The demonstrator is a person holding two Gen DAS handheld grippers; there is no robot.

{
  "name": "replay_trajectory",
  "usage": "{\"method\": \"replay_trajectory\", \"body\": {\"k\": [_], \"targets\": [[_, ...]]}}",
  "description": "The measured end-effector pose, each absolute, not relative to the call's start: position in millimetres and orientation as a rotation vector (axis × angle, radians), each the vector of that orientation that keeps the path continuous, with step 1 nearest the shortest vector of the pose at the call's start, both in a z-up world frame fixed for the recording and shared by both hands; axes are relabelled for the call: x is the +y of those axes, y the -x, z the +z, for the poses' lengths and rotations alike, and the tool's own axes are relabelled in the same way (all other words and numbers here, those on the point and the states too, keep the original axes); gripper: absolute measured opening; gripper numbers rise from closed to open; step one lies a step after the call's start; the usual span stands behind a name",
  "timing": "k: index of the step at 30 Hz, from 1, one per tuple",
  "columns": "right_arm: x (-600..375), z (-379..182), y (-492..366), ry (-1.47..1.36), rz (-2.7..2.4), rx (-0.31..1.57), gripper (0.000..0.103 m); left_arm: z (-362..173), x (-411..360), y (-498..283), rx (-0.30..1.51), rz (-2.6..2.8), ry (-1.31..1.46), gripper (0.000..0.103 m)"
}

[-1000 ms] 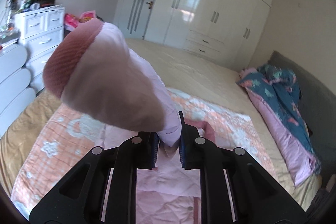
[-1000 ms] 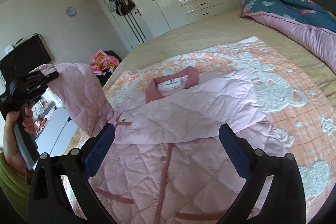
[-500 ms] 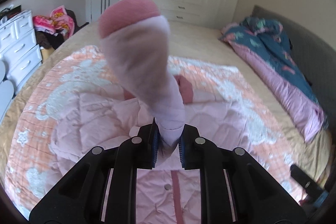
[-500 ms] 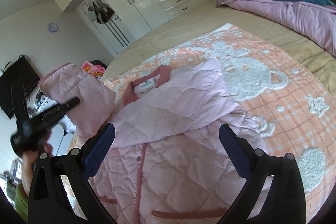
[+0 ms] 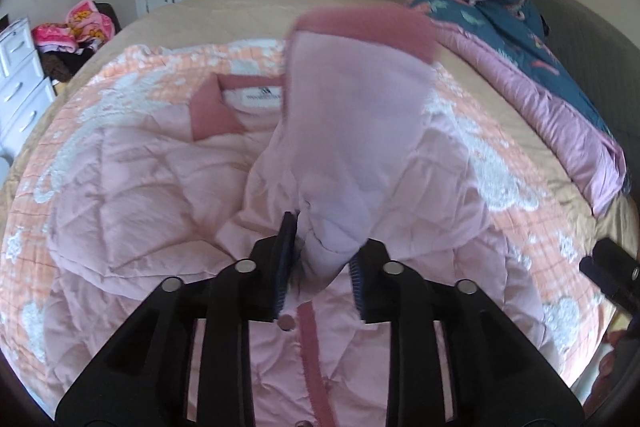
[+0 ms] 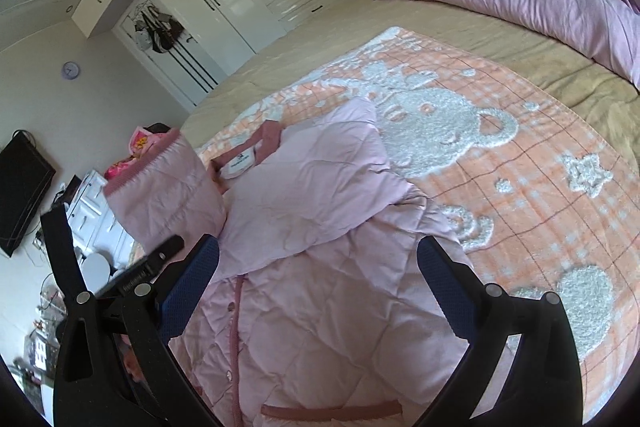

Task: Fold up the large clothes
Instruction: 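Fold the held sleeve across the jacket body with the left tool and release, then grasp the folded sleeve's ribbed cuff with the right tool and reposition it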

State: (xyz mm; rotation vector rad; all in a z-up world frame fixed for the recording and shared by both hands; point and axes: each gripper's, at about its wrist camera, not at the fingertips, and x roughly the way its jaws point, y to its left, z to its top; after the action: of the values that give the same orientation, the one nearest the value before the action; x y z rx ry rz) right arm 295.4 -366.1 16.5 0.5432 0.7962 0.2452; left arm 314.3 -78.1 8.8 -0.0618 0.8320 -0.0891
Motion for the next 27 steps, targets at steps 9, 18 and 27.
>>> {"method": "replay_trajectory", "body": {"k": [9, 18, 27], "targets": [[-371.2, 6.8, -299.5, -0.553, 0.219, 0.818, 0.099, -17.3, -108.5, -312.1, 0.912, -0.179, -0.044, 0.069], [-363.4, 2.9, -302.8, -0.546, 0.216, 0.834, 0.099, -14.3, -77.1, -287.4, 0.93, -0.227, 0.004, 0.093], [-305.1, -18.3, -309.6, -0.515, 0.327, 0.916, 0.099, 10.7, 17.8, -272.6, 0.86, -0.035, 0.139, 0.094]]}}
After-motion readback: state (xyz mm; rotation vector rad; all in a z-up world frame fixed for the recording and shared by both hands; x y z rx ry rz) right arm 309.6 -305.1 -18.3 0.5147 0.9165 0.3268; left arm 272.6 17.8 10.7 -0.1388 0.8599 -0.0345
